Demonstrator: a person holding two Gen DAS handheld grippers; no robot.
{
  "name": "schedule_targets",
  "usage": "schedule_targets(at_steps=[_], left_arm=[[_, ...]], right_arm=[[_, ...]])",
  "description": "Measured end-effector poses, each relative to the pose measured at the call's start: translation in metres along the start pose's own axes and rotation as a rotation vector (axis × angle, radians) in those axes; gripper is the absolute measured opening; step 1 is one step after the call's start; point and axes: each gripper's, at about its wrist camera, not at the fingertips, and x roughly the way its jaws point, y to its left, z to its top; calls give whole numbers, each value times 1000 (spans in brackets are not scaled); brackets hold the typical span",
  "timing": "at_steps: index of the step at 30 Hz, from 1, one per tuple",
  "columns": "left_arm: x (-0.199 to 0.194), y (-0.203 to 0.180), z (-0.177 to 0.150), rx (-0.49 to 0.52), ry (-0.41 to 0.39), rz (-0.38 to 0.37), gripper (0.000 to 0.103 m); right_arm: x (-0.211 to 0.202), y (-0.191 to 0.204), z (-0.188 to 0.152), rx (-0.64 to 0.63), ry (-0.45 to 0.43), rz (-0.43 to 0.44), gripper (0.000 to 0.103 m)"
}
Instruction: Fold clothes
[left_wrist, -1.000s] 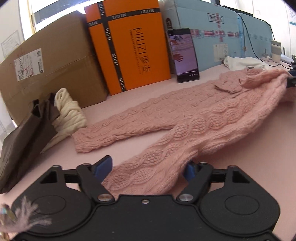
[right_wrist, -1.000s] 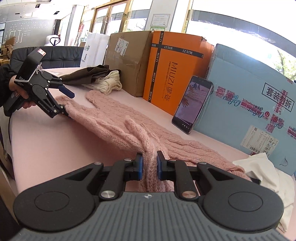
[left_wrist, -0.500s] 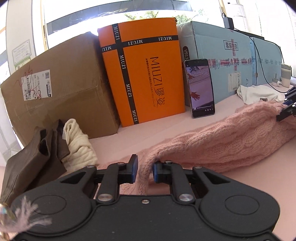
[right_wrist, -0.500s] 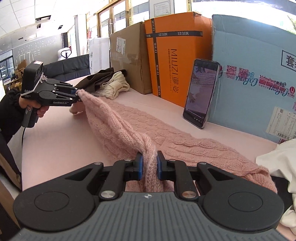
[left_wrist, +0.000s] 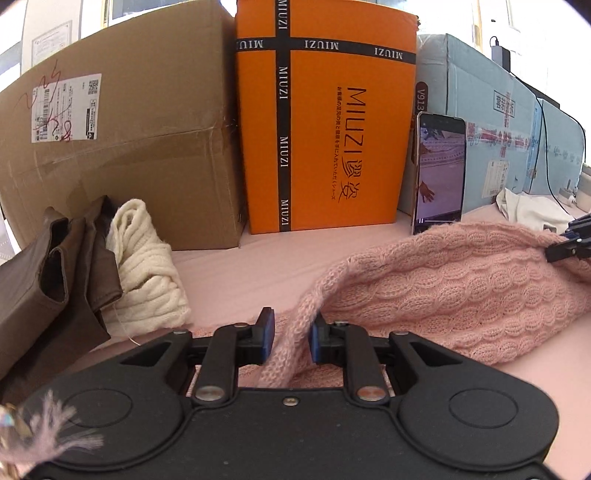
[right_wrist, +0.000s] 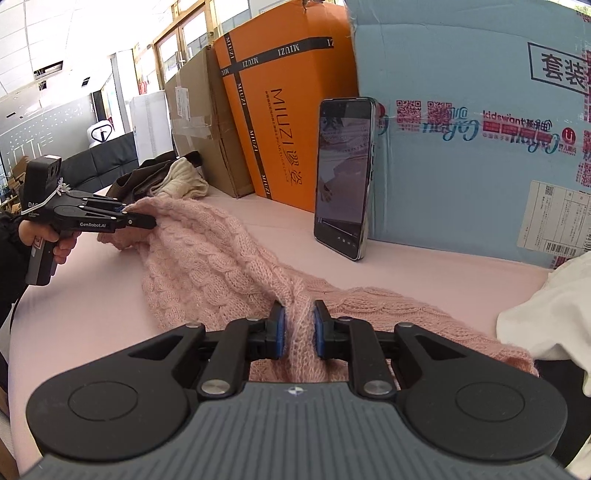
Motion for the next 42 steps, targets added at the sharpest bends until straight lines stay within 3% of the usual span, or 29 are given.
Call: schedule_targets(at_steps=[42], left_arm=[[1,5,1,-41,-23,-2,22]], right_arm=[[5,-1,-1,-2,11,-60,17]])
